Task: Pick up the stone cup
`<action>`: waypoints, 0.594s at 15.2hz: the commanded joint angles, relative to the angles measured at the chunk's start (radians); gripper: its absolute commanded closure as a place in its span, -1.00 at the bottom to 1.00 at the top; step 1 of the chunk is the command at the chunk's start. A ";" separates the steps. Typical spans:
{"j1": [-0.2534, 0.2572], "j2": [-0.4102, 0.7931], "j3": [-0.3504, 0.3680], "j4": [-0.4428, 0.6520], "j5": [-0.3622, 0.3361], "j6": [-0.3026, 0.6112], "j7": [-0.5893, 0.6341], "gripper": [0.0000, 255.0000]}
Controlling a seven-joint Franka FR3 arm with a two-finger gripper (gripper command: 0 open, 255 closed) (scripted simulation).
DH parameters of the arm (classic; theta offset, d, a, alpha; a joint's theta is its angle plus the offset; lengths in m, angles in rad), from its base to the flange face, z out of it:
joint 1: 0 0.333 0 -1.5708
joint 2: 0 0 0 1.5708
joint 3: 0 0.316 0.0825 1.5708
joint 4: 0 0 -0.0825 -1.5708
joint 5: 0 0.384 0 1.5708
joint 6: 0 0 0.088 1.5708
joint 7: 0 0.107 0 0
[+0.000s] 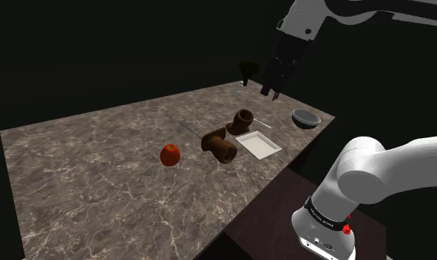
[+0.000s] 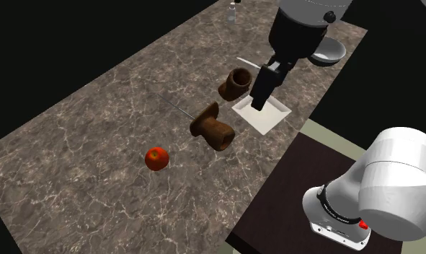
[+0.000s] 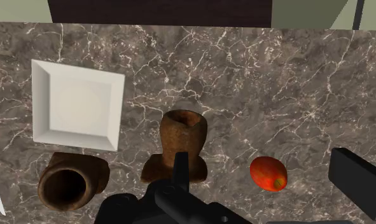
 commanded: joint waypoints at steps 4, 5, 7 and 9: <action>-0.010 0.077 -0.042 -0.029 0.022 0.080 -0.025 -1.00; -0.013 0.106 -0.056 -0.036 0.031 0.107 -0.034 -1.00; -0.017 0.166 -0.083 -0.047 0.050 0.159 -0.055 -1.00; -0.019 0.230 -0.111 -0.053 0.073 0.209 -0.078 -1.00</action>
